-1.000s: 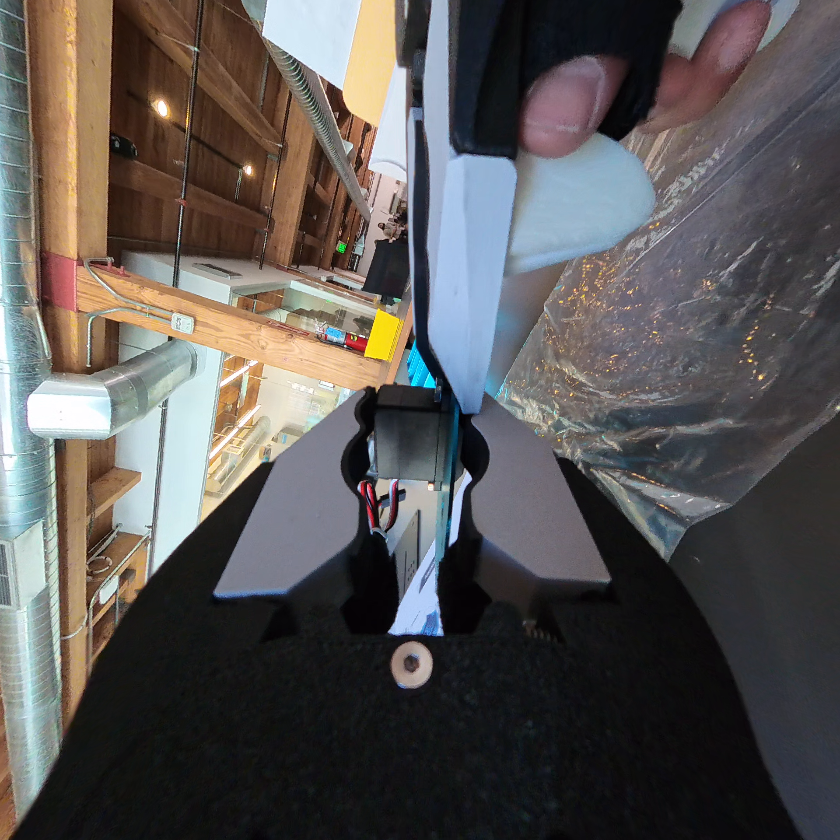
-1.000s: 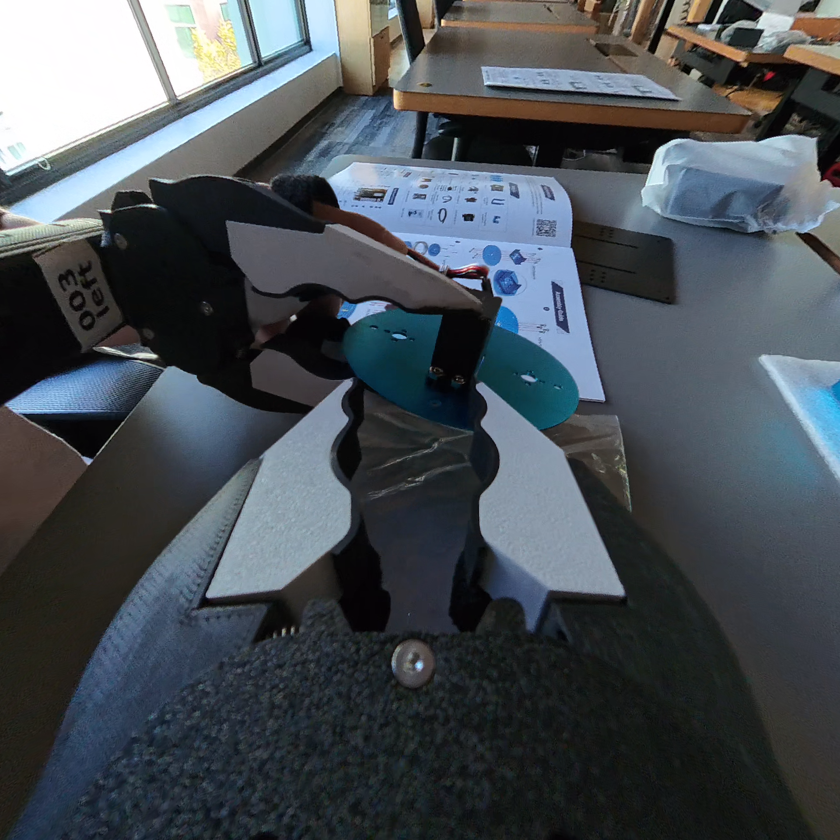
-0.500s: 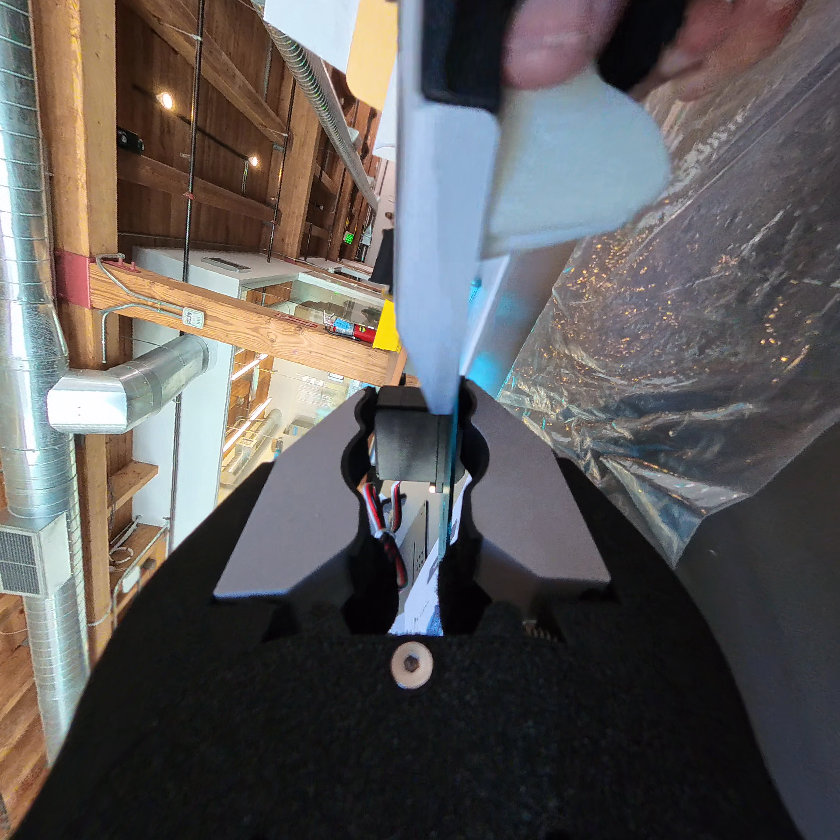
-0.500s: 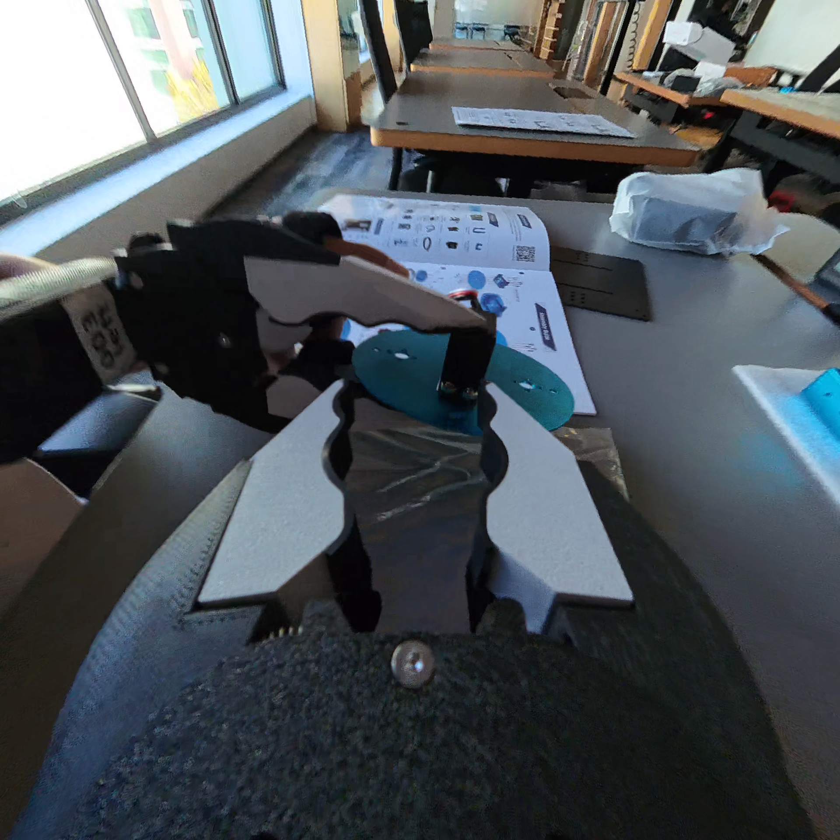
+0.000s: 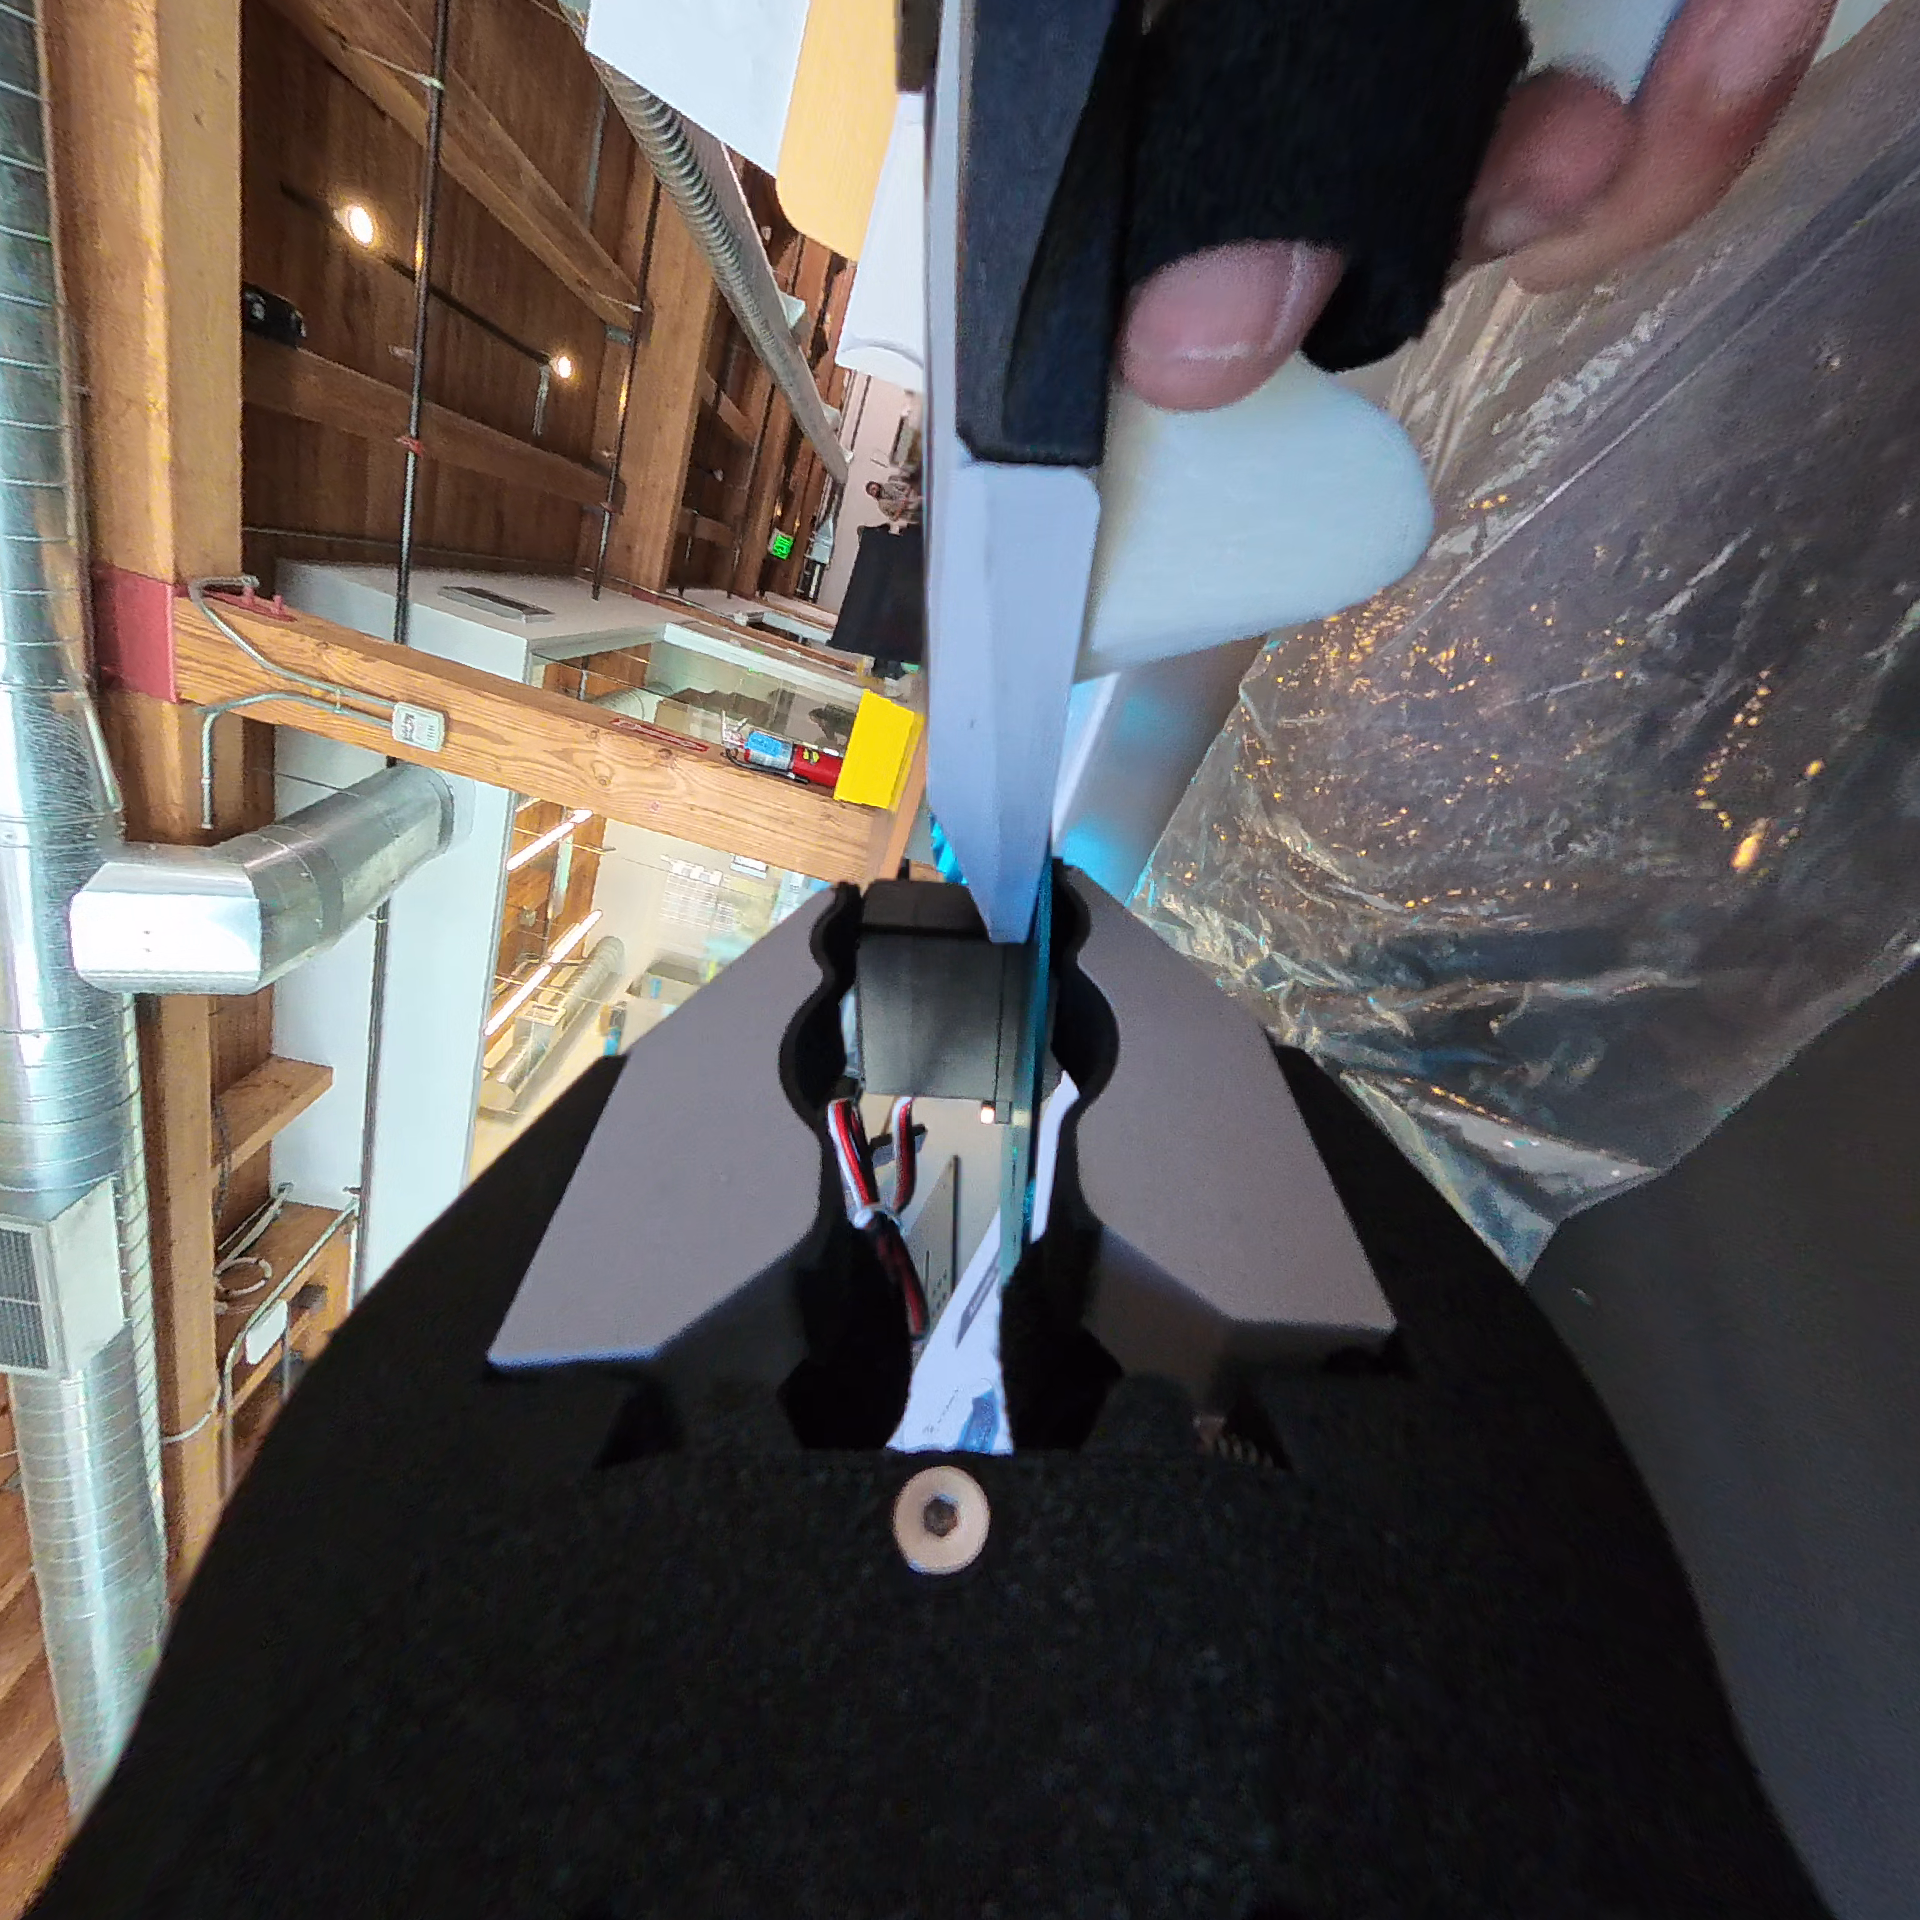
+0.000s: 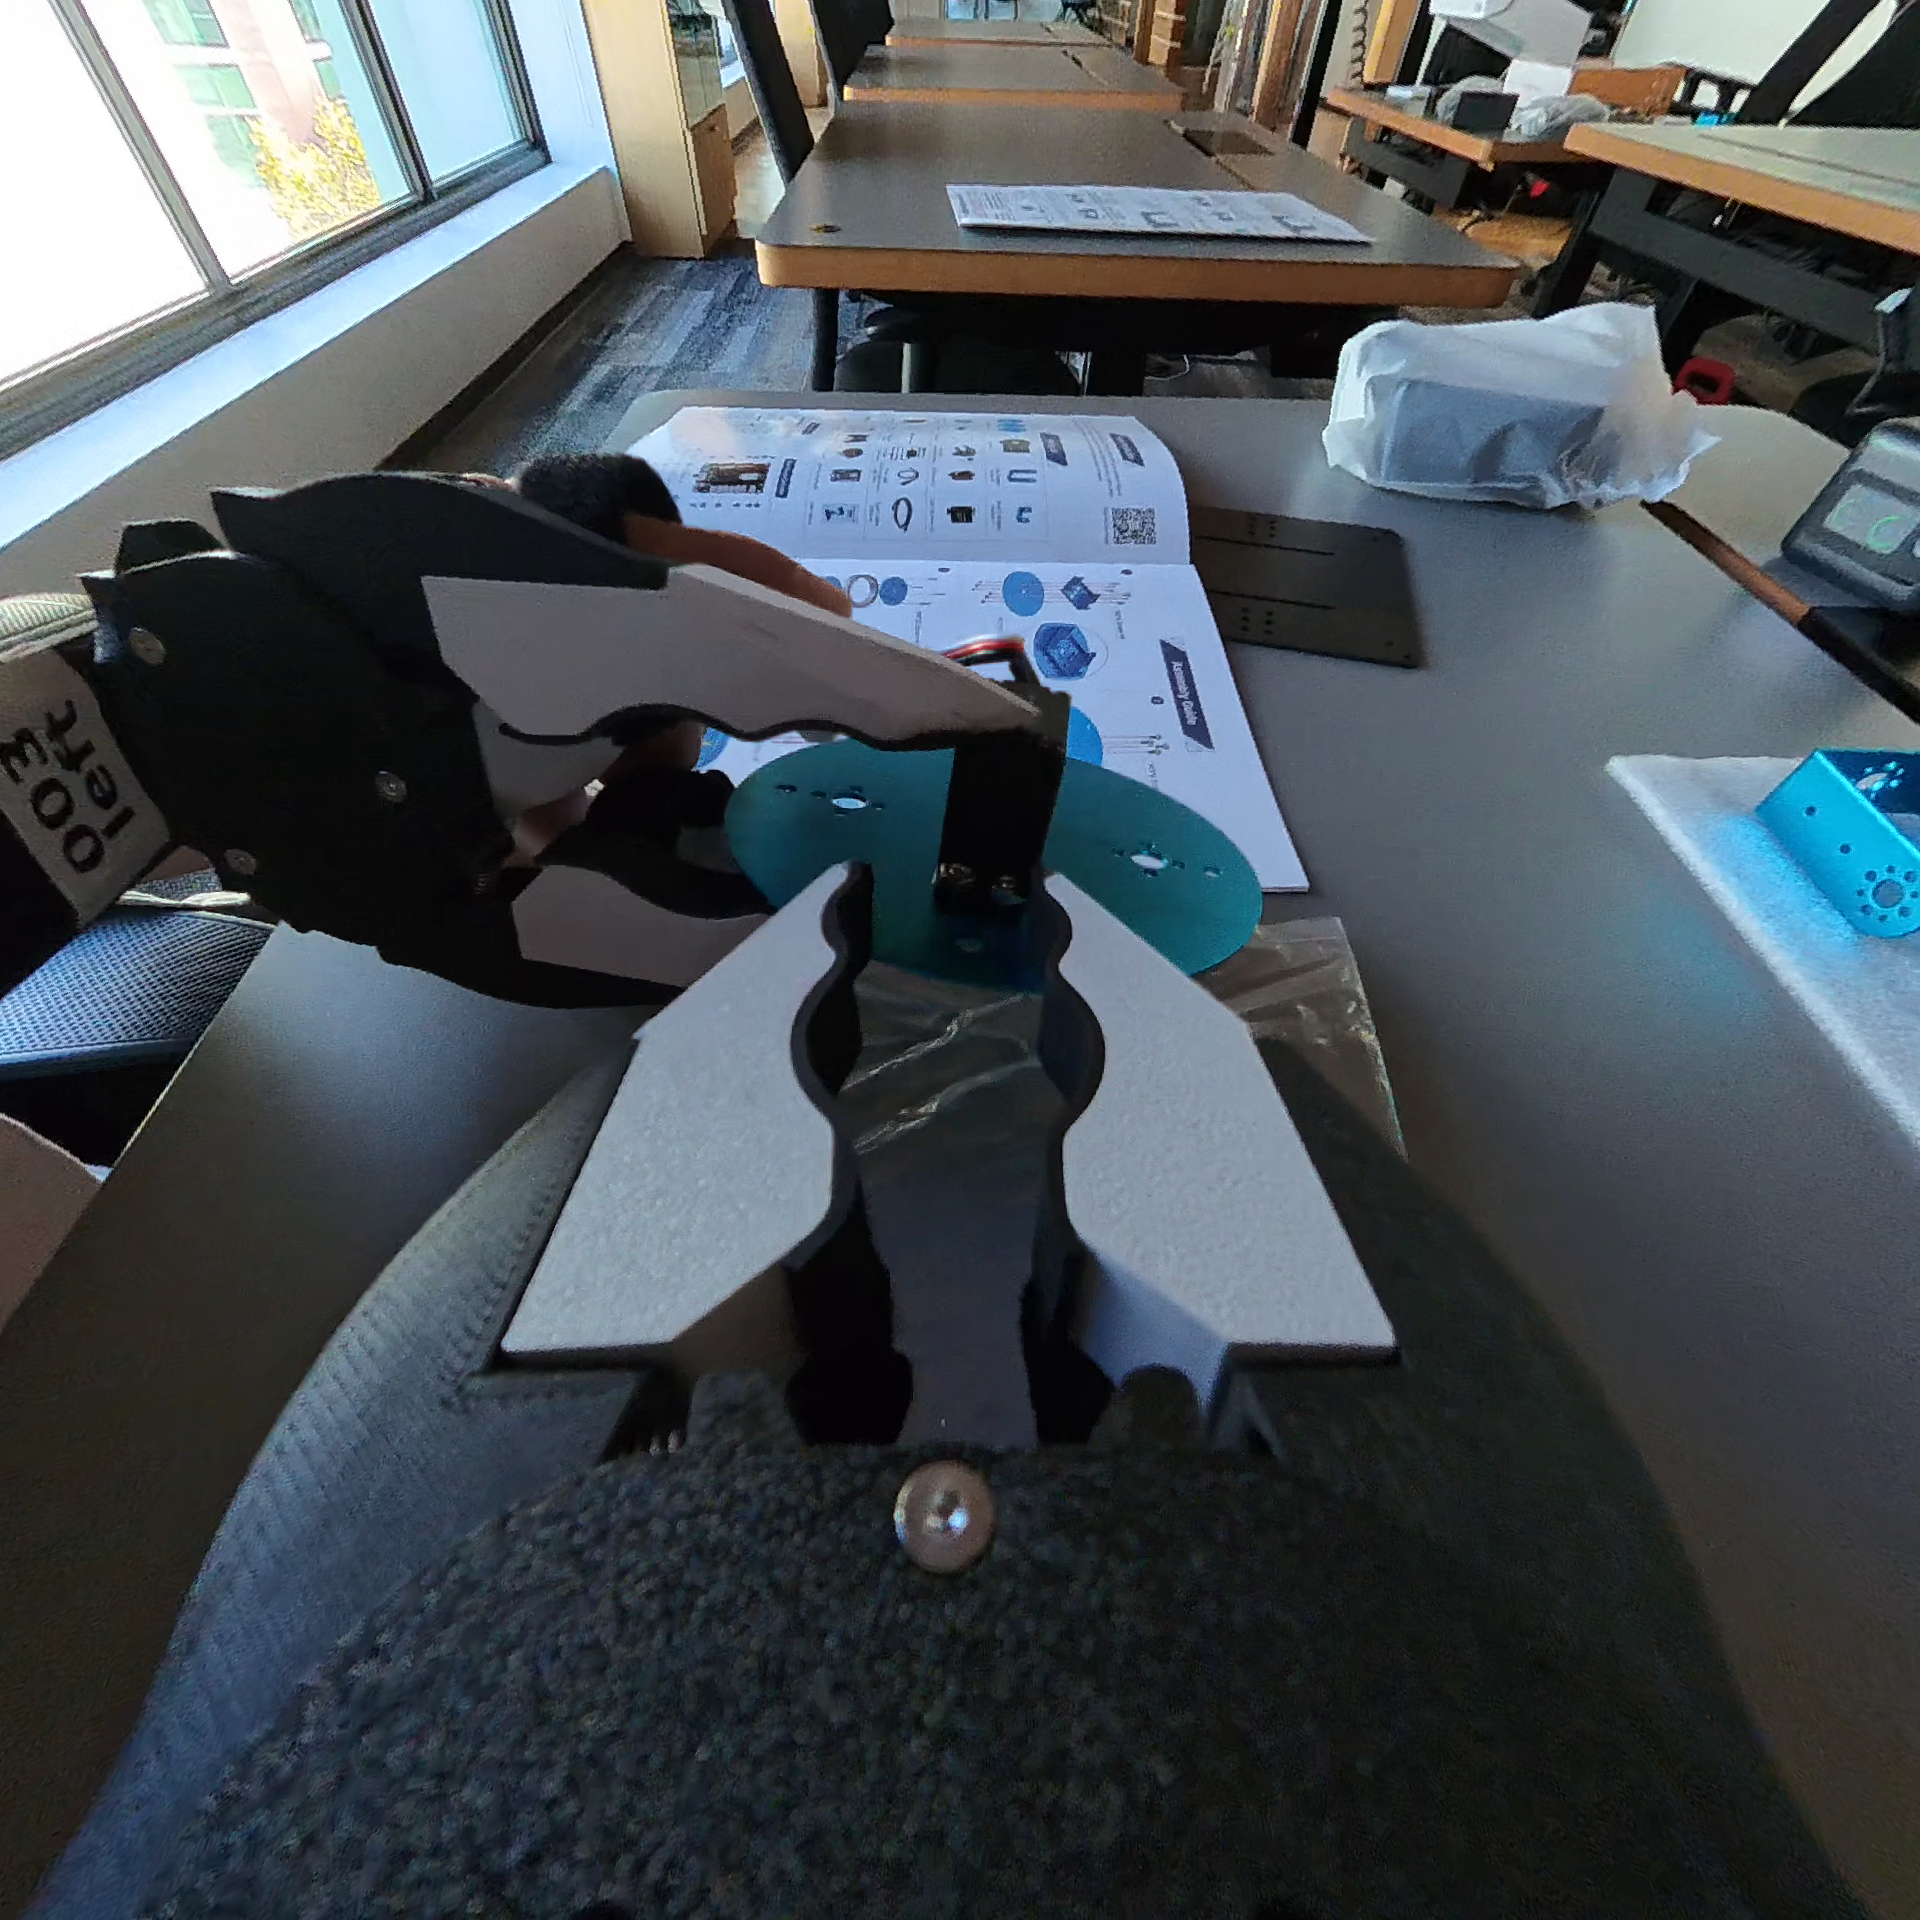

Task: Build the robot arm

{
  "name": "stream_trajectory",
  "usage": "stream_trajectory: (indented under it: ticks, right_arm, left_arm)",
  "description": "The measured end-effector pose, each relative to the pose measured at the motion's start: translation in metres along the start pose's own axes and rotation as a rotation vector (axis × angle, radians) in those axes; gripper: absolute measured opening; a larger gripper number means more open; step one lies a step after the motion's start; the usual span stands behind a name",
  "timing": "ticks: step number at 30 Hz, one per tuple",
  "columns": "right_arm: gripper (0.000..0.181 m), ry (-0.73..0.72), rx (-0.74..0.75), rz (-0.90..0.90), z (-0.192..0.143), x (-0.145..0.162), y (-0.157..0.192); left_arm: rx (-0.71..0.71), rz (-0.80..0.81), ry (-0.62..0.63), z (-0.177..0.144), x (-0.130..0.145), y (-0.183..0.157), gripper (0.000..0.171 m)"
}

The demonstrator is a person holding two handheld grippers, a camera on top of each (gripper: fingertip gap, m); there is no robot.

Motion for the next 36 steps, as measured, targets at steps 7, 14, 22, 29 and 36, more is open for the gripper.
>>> stream_trajectory:
  ticks: [7, 14, 22, 29, 36]
  right_arm:
    - [0.034, 0.012, -0.017, 0.054, 0.000, 0.001, 0.001]
    - [0.024, -0.018, -0.100, 0.102, -0.007, -0.006, 0.002]
    - [0.040, 0.020, -0.060, 0.055, 0.003, -0.003, -0.002]
    - [0.018, 0.063, 0.058, 0.035, 0.006, -0.001, -0.005]
    - [0.017, 0.094, 0.158, 0.019, 0.006, 0.000, -0.003]
  left_arm:
    - [0.011, -0.009, 0.002, 0.000, 0.002, -0.001, 0.035]
    - [0.007, -0.022, 0.036, 0.000, 0.009, 0.002, 0.035]
    - [-0.006, -0.004, 0.005, -0.002, 0.003, 0.003, 0.035]
    - [0.004, -0.025, 0.020, 0.000, 0.001, 0.002, 0.035]
    - [0.015, -0.038, 0.042, 0.003, 0.003, 0.002, 0.035]
Point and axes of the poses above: each gripper's, where its closed fingertips meet, z out along the fingers, x out of its underside, y = z × x across the jaws, the point moved 5 cm from there along -z, back along the fingers, and after that the axes turned 8 degrees about -y, right-handed, at the moved point
